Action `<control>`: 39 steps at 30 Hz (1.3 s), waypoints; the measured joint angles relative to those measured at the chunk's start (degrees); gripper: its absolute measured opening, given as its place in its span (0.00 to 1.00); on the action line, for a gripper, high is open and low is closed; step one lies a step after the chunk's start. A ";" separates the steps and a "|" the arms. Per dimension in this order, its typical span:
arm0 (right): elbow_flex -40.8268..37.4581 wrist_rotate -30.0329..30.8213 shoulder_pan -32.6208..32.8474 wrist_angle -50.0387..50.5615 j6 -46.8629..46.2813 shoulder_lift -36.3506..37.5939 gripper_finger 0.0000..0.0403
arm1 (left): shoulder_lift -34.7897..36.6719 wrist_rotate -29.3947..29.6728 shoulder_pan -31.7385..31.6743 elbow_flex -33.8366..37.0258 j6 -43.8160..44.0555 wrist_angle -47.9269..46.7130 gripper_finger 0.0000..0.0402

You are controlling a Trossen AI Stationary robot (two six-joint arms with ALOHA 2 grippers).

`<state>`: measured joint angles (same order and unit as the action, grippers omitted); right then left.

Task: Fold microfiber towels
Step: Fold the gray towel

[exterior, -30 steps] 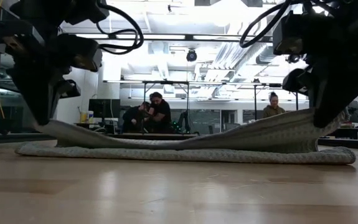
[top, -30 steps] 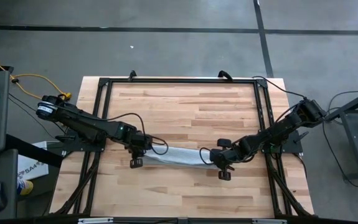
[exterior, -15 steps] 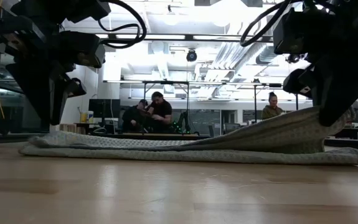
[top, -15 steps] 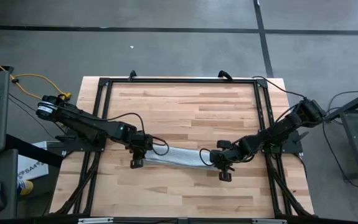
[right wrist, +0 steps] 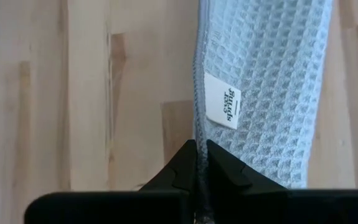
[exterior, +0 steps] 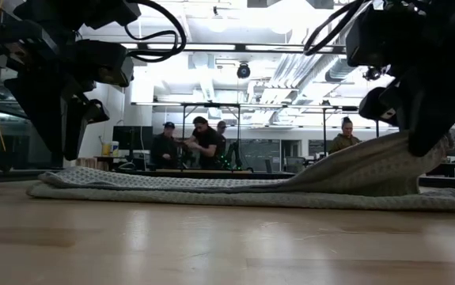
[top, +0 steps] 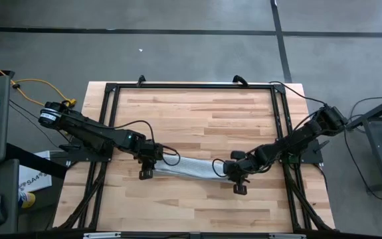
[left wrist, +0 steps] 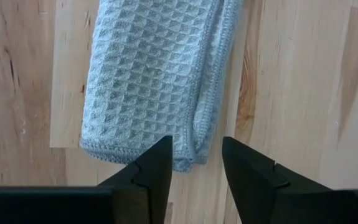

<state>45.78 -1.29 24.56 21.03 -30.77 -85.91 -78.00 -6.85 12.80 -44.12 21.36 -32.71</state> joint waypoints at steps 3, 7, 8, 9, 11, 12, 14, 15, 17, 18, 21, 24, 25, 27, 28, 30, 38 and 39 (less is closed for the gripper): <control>0.00 -1.41 -0.50 -0.68 -1.39 -0.84 0.04 | 0.00 0.02 -0.02 0.00 0.16 0.00 0.35; 0.02 -4.55 -1.20 -1.92 -1.53 -3.60 0.05 | 0.00 0.02 -0.02 0.00 0.25 0.00 0.35; 0.02 -5.64 -1.48 -2.22 -1.51 -4.58 0.05 | 0.00 0.02 -0.02 0.00 0.40 -0.02 0.35; 0.02 -6.56 -1.75 -2.16 -1.57 -5.47 0.06 | 0.00 0.02 -0.02 0.00 0.60 -0.03 0.35; 0.00 -7.87 -2.32 -2.51 -1.42 -7.17 0.10 | 0.00 0.02 0.00 0.00 1.32 -0.22 0.35; 0.00 -8.29 -2.57 -2.76 -1.13 -7.74 0.12 | 0.00 0.04 -0.02 0.00 1.42 -0.40 0.35; 0.02 -8.85 -3.08 -2.84 -1.07 -8.34 0.18 | 0.00 0.04 -0.02 0.00 1.44 -0.40 0.35; 0.02 -8.82 -3.31 -2.88 -0.98 -8.35 0.22 | 0.00 0.04 -0.02 0.00 1.44 -0.39 0.35; 0.02 -8.80 -3.80 -2.88 -0.97 -8.35 0.29 | 0.00 0.02 -0.02 0.00 1.45 -0.40 0.35; 0.03 -8.78 -4.00 -2.94 -0.88 -8.35 0.32 | 0.00 0.02 -0.02 0.00 1.45 -0.39 0.35; 0.06 -8.77 -4.09 -2.98 -0.72 -8.35 0.41 | 0.00 0.02 -0.02 0.00 1.47 -0.38 0.35; 0.07 -8.83 -4.10 -2.92 -0.72 -8.35 0.47 | 0.00 0.02 -0.02 0.00 1.47 -0.35 0.35; 0.07 -8.97 -4.21 -2.92 -0.72 -8.35 0.48 | 0.00 0.02 -0.02 0.00 1.47 -0.35 0.35; 0.07 -9.45 -4.49 -2.91 -0.77 -8.32 0.50 | 0.00 0.02 -0.01 0.00 1.49 -0.32 0.35; 0.07 -9.68 -4.73 -2.78 -0.79 -8.10 0.50 | 0.00 0.02 -0.02 0.00 1.49 -0.31 0.35; 0.07 -9.71 -5.25 -2.48 -0.80 -7.83 0.50 | 0.00 0.02 -0.02 0.00 1.51 -0.31 0.35; 0.00 -14.40 -8.93 -1.39 -0.70 -6.97 0.47 | 0.00 0.02 -0.02 0.00 1.51 -0.28 0.35; -0.01 -14.99 -9.41 -0.96 -0.70 -6.81 0.47 | 0.00 0.03 -0.02 0.00 1.51 -0.28 0.35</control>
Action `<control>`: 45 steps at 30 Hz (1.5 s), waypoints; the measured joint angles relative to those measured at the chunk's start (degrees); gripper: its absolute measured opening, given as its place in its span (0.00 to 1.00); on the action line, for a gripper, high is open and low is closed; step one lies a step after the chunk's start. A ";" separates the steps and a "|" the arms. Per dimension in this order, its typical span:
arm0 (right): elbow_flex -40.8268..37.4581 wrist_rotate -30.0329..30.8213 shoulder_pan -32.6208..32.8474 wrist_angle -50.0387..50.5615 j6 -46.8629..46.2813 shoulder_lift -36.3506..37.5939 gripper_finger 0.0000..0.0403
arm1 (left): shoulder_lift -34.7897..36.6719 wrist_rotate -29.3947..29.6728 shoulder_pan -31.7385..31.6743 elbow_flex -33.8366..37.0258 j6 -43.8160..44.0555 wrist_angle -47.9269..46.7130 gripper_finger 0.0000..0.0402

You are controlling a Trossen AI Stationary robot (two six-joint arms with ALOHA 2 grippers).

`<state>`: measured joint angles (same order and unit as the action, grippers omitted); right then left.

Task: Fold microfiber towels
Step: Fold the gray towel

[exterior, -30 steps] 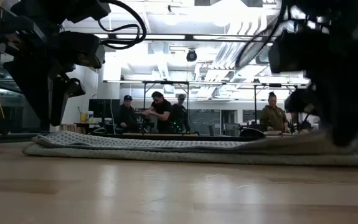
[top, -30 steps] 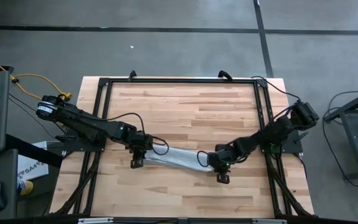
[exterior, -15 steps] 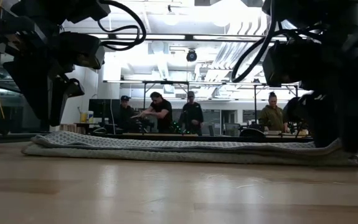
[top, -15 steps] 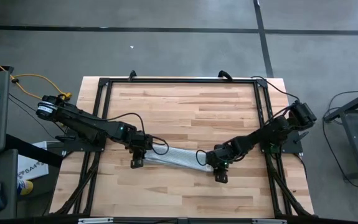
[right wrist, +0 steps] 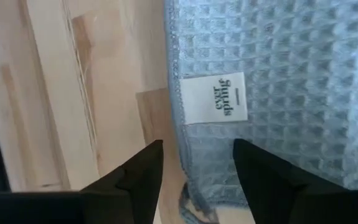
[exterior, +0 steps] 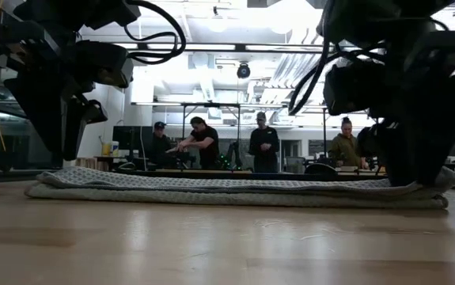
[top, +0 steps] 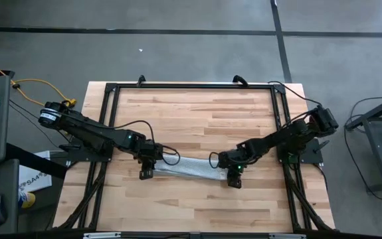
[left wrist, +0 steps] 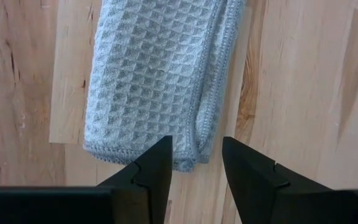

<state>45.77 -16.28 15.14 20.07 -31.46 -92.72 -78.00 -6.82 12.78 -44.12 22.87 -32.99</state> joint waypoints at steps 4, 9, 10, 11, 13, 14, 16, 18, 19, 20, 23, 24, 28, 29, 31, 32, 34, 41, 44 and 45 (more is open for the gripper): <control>0.01 -3.17 -2.15 -0.01 0.17 0.23 0.47 | 0.00 0.08 0.00 0.00 0.00 0.00 0.35; 0.00 -6.72 -4.62 -0.04 0.17 0.23 0.47 | 0.00 1.57 0.00 -0.02 -0.65 -0.03 0.35; -0.01 -7.00 -4.96 0.01 0.18 0.23 0.47 | 0.00 1.89 0.00 -0.02 -1.39 -0.06 0.35; 0.01 -7.40 -5.23 -0.02 0.17 0.23 0.47 | 0.00 2.04 0.00 -0.02 -1.98 -0.07 0.35; -0.01 -7.80 -5.70 -0.14 0.19 0.23 0.47 | 0.00 2.13 0.00 -0.02 -3.37 -0.07 0.35; -0.01 -7.79 -5.84 -0.12 0.17 0.23 0.47 | -0.05 2.50 0.00 -0.02 -4.11 -0.07 0.35; 0.00 -7.75 -5.91 -0.14 0.17 0.23 0.47 | -0.60 3.31 0.00 -0.09 -5.32 -0.01 0.35; 0.00 -6.94 -5.91 -0.13 0.17 0.23 0.47 | -1.19 4.21 0.00 -0.07 -6.70 -0.17 0.35; 0.01 -6.01 -5.91 -0.14 0.11 0.23 0.47 | -1.75 4.46 0.00 -0.11 -7.59 0.09 0.35; -0.01 -5.22 -5.89 -0.15 -0.08 0.23 0.47 | -2.48 4.81 0.00 -0.11 -8.30 0.17 0.35; 0.01 -4.02 -5.91 -0.18 -0.11 0.23 0.47 | -4.19 5.64 0.00 -0.09 -9.60 -0.10 0.35; -0.01 -3.56 -5.91 -0.17 -0.24 0.23 0.47 | -4.63 5.71 0.00 -0.09 -9.70 0.03 0.35; 0.01 -3.10 -5.91 -0.17 -0.44 0.23 0.47 | -5.42 6.35 0.00 -0.09 -9.77 -0.04 0.32; 0.00 -2.89 -5.91 -0.17 -0.44 0.23 0.46 | -5.42 6.37 0.00 -0.09 -9.77 -0.07 0.30; 0.01 -2.23 -5.89 -0.17 -0.46 0.23 0.45 | -5.42 6.39 0.00 -0.09 -9.77 -0.04 0.24; 0.01 -1.93 -5.90 -0.17 -0.46 0.23 0.44 | -5.42 6.39 0.00 -0.09 -9.77 -0.04 0.20; 0.01 -1.79 -5.89 -0.17 -0.46 0.23 0.39 | -5.42 6.39 0.00 -0.09 -9.77 -0.04 0.13; 0.01 -1.63 -5.89 -0.17 -1.53 0.23 0.12 | -5.42 6.42 0.00 -0.09 -9.77 -0.04 0.03; 0.01 -1.50 -5.87 -0.17 -1.53 0.23 0.02 | -5.42 6.42 0.00 -0.09 -9.77 -0.02 0.02; 0.01 -0.84 -5.80 -0.18 -1.74 0.23 0.02 | -5.42 6.42 0.00 -0.09 -9.77 -0.02 0.01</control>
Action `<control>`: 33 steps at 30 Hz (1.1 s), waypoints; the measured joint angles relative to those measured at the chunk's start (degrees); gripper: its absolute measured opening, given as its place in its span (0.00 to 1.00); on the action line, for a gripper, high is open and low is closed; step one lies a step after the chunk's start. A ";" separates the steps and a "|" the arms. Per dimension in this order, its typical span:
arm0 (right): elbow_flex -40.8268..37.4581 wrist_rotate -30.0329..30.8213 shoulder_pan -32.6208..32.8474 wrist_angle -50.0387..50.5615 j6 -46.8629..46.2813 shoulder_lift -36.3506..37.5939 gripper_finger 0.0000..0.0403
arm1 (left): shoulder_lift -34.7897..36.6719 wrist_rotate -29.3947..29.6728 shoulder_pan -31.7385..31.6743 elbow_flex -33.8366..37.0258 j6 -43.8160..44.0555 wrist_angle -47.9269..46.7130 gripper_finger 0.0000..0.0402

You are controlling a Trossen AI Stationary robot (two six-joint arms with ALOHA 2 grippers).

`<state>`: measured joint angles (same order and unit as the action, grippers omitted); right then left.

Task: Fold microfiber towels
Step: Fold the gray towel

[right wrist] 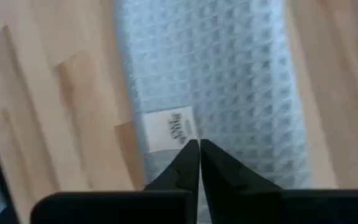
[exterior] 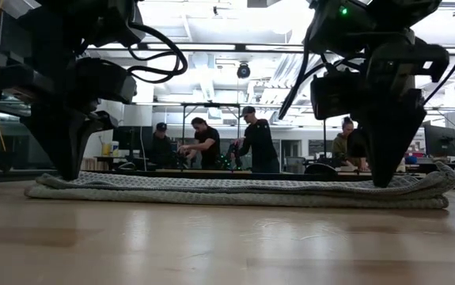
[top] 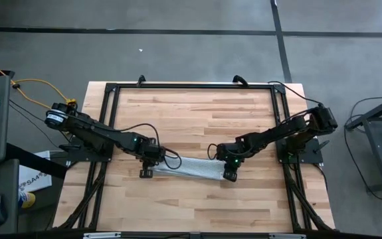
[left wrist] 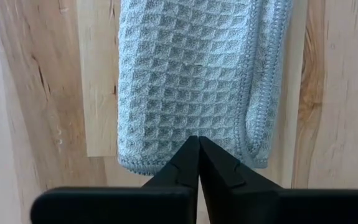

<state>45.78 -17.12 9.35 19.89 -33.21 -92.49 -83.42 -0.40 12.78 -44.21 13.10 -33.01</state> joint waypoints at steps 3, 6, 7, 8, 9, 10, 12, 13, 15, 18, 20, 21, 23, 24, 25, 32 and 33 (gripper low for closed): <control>0.00 1.73 0.13 0.00 -0.25 0.00 0.01 | 0.00 0.04 0.00 0.00 0.00 0.00 0.01; 0.00 3.13 0.42 0.02 -1.35 0.02 0.01 | 0.00 0.17 0.00 0.00 0.00 0.00 0.00; 0.00 3.54 0.46 0.03 -1.57 0.02 0.01 | 0.00 0.36 0.00 0.00 0.01 0.02 0.00; 0.00 3.73 0.57 0.01 -1.71 0.02 0.01 | 0.00 0.93 0.00 0.00 0.02 0.02 0.00; 0.00 3.71 0.68 0.03 -1.71 0.02 0.01 | 0.00 1.79 0.00 0.00 0.06 0.02 0.00; 0.00 3.88 0.77 0.03 -1.72 0.02 0.01 | 0.00 2.74 0.00 0.02 0.14 0.02 0.00; 0.00 5.16 1.20 0.05 -2.21 0.02 0.01 | -0.01 4.25 0.00 0.02 0.63 0.02 0.00; 0.00 5.66 1.49 0.11 -2.67 0.02 0.01 | -0.01 4.83 0.00 0.02 0.82 0.04 0.00; 0.00 7.00 2.29 0.27 -3.01 0.02 0.01 | -0.02 6.20 0.00 0.02 1.96 0.04 0.00; 0.00 10.22 4.02 0.34 -3.02 0.02 0.01 | -0.02 8.12 0.02 0.02 3.61 0.04 0.00; 0.00 12.52 5.15 0.41 -3.02 0.02 0.01 | -0.02 9.34 0.15 0.02 3.95 0.05 0.00; 0.00 13.53 5.59 0.47 -3.07 0.02 0.01 | -0.02 9.91 0.44 0.04 3.95 0.06 0.00; 0.00 15.11 6.42 0.73 -3.44 0.02 0.00 | -0.02 10.41 1.08 0.04 3.85 0.16 0.00; 0.00 15.52 6.64 0.97 -3.83 0.02 0.00 | -0.02 10.46 1.46 0.04 3.83 0.22 0.00; 0.00 15.85 6.80 1.31 -4.26 0.02 0.00 | -0.02 10.47 1.83 0.04 3.85 0.23 0.00; 0.00 17.39 6.80 3.29 -7.06 0.02 0.00 | -1.33 10.62 4.21 0.04 3.88 0.66 0.00; 0.00 17.39 6.80 3.29 -7.39 0.02 0.00 | -2.04 10.61 4.27 0.07 3.86 0.62 0.00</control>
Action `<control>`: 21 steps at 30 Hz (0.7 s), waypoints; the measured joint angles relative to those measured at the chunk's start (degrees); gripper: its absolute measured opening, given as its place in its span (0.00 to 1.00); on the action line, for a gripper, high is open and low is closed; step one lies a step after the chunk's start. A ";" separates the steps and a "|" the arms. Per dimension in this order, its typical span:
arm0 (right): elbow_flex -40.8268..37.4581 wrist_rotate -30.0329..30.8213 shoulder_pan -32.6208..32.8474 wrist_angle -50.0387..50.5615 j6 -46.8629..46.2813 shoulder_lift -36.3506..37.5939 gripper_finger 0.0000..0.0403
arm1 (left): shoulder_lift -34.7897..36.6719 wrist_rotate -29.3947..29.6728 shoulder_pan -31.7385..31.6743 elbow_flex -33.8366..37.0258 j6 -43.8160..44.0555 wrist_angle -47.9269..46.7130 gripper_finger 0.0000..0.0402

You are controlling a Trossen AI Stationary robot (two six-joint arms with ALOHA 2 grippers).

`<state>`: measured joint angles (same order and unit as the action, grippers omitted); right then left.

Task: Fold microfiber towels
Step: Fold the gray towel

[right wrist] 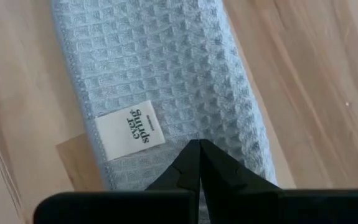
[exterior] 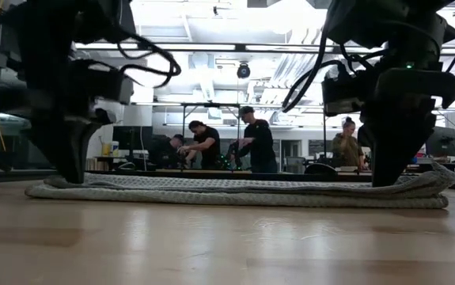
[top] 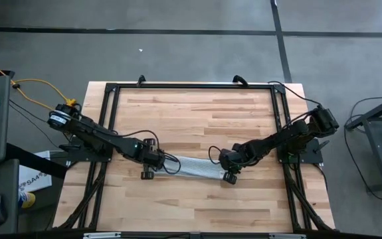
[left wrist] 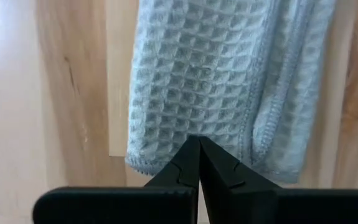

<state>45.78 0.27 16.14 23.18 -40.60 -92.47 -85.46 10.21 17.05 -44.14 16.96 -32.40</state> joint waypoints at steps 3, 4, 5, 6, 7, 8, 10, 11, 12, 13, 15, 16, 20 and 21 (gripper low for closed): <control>0.00 -0.01 0.00 0.02 -0.37 0.00 0.00 | -2.96 -0.60 0.01 -0.24 -0.16 1.12 0.00; 0.00 -0.09 0.00 0.05 -0.47 0.00 0.00 | -3.94 -0.63 0.01 -0.28 -0.16 1.42 0.00; 0.00 -0.11 0.00 0.07 -0.85 0.00 0.00 | -4.82 -0.65 0.01 -0.26 -0.18 1.63 0.00; 0.00 -0.11 0.00 0.08 -1.25 0.00 0.00 | -5.51 -0.69 0.01 -0.26 -0.18 1.80 0.00; 0.00 -0.11 0.00 0.15 -1.39 0.00 0.00 | -5.86 -0.77 0.01 -0.26 -0.18 1.97 0.00; 0.00 -0.13 0.00 0.17 -1.40 0.00 0.00 | -6.01 -0.90 0.00 -0.26 -0.17 2.70 0.00; 0.00 0.11 0.00 0.18 -1.40 0.00 0.00 | -6.11 -1.09 -0.01 -0.25 -0.16 2.99 0.00; 0.00 0.54 0.00 0.22 -1.40 -0.03 0.00 | -6.08 -1.27 -0.01 -0.20 -0.17 3.12 0.00; 0.01 0.98 0.00 0.20 -1.41 -0.22 0.00 | -5.87 -1.37 -0.01 -0.22 -0.16 3.17 0.00; 0.02 1.16 0.00 0.23 -1.41 -0.45 0.00 | -5.85 -1.49 -0.01 -0.21 -0.16 3.16 0.00; 0.07 1.73 0.00 0.66 -1.41 -0.62 0.00 | -5.85 -2.40 -0.05 -0.20 -0.14 3.08 0.00; 0.07 2.28 0.00 0.76 -1.42 -0.95 0.00 | -5.85 -2.63 -0.07 -0.20 0.07 3.08 0.00; 0.26 3.59 -0.11 1.50 -1.42 -1.68 0.00 | -5.87 -2.77 0.27 -0.15 1.66 3.10 0.00; 0.26 4.10 -0.13 1.61 -1.40 -1.72 0.00 | -5.87 -2.83 0.46 -0.15 1.90 3.16 0.00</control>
<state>46.04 4.37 16.01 24.79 -42.00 -94.19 -91.33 7.38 17.51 -44.29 18.86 -29.24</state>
